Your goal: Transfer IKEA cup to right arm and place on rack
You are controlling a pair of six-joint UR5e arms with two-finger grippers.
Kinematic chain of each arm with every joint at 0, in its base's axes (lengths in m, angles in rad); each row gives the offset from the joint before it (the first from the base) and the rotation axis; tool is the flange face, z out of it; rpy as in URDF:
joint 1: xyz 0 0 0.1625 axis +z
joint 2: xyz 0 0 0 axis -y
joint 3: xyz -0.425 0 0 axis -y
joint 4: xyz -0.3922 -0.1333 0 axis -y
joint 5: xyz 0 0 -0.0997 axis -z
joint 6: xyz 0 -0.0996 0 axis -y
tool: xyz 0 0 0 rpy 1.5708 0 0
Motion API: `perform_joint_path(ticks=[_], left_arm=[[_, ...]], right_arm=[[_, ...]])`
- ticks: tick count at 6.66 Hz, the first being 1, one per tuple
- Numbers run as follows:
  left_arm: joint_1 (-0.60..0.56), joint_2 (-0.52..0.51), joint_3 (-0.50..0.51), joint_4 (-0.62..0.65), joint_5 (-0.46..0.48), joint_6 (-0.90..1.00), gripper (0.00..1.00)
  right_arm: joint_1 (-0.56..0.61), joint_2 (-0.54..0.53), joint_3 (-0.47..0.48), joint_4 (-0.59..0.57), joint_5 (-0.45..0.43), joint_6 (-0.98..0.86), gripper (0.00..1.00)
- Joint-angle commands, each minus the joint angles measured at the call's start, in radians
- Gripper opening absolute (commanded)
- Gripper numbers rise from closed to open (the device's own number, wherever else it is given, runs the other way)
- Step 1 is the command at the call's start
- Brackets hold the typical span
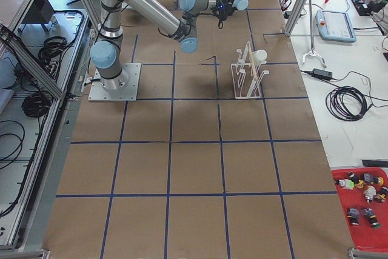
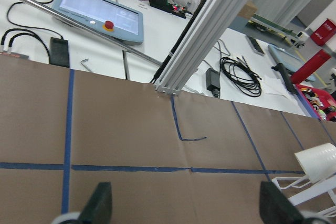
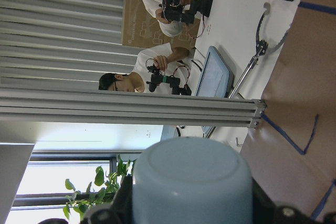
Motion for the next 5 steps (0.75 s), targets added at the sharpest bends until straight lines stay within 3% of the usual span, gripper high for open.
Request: perform_joint_path(ticks=[1,3,4,5], left_arm=[[-0.083,-0.012,0.302,-0.599,0.217,-0.002,0.99],[-0.088,-0.012,0.485,-1.082,0.325,0.007,0.99],[-0.088,-0.012,0.527,-1.201,0.381,0.019,0.99],[-0.091,-0.009,0.516,-1.207,0.389,0.04,1.0]], right_arm=[[-0.031,-0.001,-0.011,0.0,-0.087,-0.325,0.33],[-0.072,0.007,-0.019,0.002,-0.179,-0.548,0.31],[-0.1,0.009,-0.019,0.006,-0.225,-0.715,0.31],[-0.135,0.013,-0.021,0.005,-0.227,-0.924,0.31]])
